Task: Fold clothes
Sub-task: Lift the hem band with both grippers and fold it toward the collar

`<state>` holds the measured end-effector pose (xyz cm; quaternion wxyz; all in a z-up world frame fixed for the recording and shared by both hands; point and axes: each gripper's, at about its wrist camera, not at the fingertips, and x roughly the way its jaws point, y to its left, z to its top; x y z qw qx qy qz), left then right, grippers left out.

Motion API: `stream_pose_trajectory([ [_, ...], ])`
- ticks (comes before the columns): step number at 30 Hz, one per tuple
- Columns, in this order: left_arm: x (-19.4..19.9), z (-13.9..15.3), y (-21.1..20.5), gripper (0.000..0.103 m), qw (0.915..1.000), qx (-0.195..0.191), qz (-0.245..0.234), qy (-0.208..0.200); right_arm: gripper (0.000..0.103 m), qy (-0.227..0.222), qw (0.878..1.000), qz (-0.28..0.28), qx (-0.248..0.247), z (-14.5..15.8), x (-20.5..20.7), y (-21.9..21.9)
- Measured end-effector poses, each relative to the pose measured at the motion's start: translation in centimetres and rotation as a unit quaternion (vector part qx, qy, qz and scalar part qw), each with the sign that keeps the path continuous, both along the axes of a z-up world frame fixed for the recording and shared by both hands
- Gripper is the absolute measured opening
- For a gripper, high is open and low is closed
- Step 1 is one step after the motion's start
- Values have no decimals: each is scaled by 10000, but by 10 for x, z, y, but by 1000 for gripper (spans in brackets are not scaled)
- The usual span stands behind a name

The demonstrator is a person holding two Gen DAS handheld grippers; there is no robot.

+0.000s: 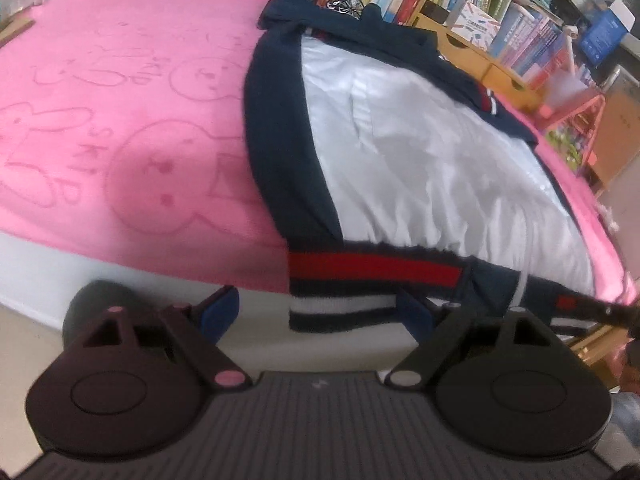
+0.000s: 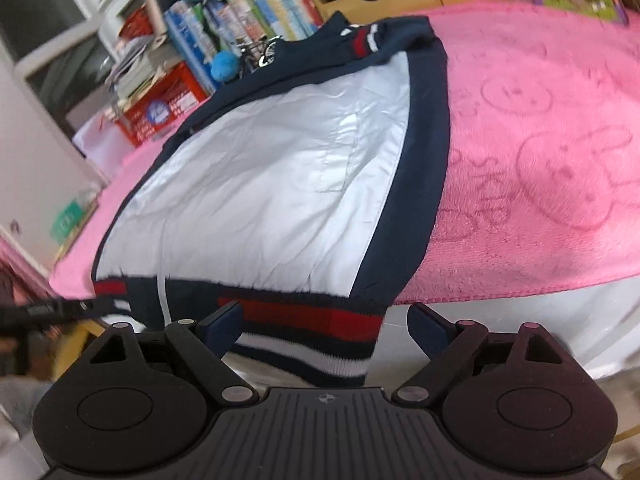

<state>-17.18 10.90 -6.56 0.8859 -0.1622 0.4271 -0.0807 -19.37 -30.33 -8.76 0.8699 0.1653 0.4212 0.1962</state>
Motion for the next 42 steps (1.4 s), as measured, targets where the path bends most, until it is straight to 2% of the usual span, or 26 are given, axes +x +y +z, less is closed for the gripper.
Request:
stream_pose_trajectory([
  [3, 2, -7, -2, 87, 9998, -153, -4, -97, 89, 42, 9998, 10, 193, -6, 6, 3],
  [5, 0, -11, 5, 87, 9993, -348, 30, -92, 83, 96, 9995, 99, 285, -7, 6, 6],
  [6, 0, -13, 8, 84, 9989, -452, 50, -82, 69, 110, 9994, 156, 294, -7, 5, 8],
  [7, 0, -13, 11, 82, 9984, -549, 53, -79, 60, 122, 9994, 171, 266, -6, 4, 9],
  [8, -1, -13, 13, 77, 9983, -572, 30, -88, 55, 105, 9993, 214, 277, -3, 2, 9],
  [10, -3, -11, 14, 75, 9982, -581, -25, -112, 41, 52, 9989, 321, 326, 4, -2, 6],
  [13, -6, -11, 19, 79, 9978, -658, -68, -71, 32, -26, 9980, 481, 400, 15, -8, 2],
  [15, -6, -14, 29, 87, 9956, -935, 67, -57, 30, -182, 9968, 623, 471, 25, -10, 1],
  [17, -4, -18, 38, 87, 9908, -1319, 285, -55, 30, -335, 9955, 727, 515, 34, -11, 1],
  [19, 1, -24, 42, 70, 9828, -1807, 379, 9, 29, -375, 9950, 745, 541, 37, -8, 2],
  [20, 2, -25, 41, 41, 9789, -2024, 287, 48, 29, -389, 9949, 749, 552, 38, -6, 3],
  [21, 2, -21, 37, 20, 9798, -1999, 61, 50, 28, -402, 9947, 753, 564, 39, -5, 4],
  [23, -3, 2, 25, 13, 9889, -1401, -479, -100, 28, -469, 9943, 751, 602, 43, -5, 4],
  [27, -4, 58, 27, 12, 9826, -1246, -1044, -894, 25, -962, 9877, 685, 1030, 60, -3, -6],
  [30, 19, 98, 20, 12, 9743, -1034, -1203, -1600, 23, -1465, 9805, 478, 1223, 80, 20, -11],
  [33, 66, 116, -3, 15, 9676, -590, -1152, -2167, 23, -2014, 9693, 101, 1406, 98, 64, -13],
  [35, 100, 109, -8, 17, 9743, -307, -769, -2095, 23, -2233, 9653, -305, 1317, 98, 110, -13],
  [38, 151, 95, -13, 15, 9816, 115, -130, -1899, 31, -2147, 9722, -911, 214, 87, 175, 1],
  [40, 185, 86, -17, 16, 9831, 396, 296, -1762, 37, -2102, 9677, -1232, -654, 82, 209, 10],
  [41, 186, 84, -13, 24, 9827, 355, 265, -1799, 43, -2204, 9644, -1195, -837, 82, 209, 9],
  [42, 184, 83, -7, 34, 9820, 266, 170, -1863, 66, -2336, 9617, -1111, -905, 83, 207, 7],
])
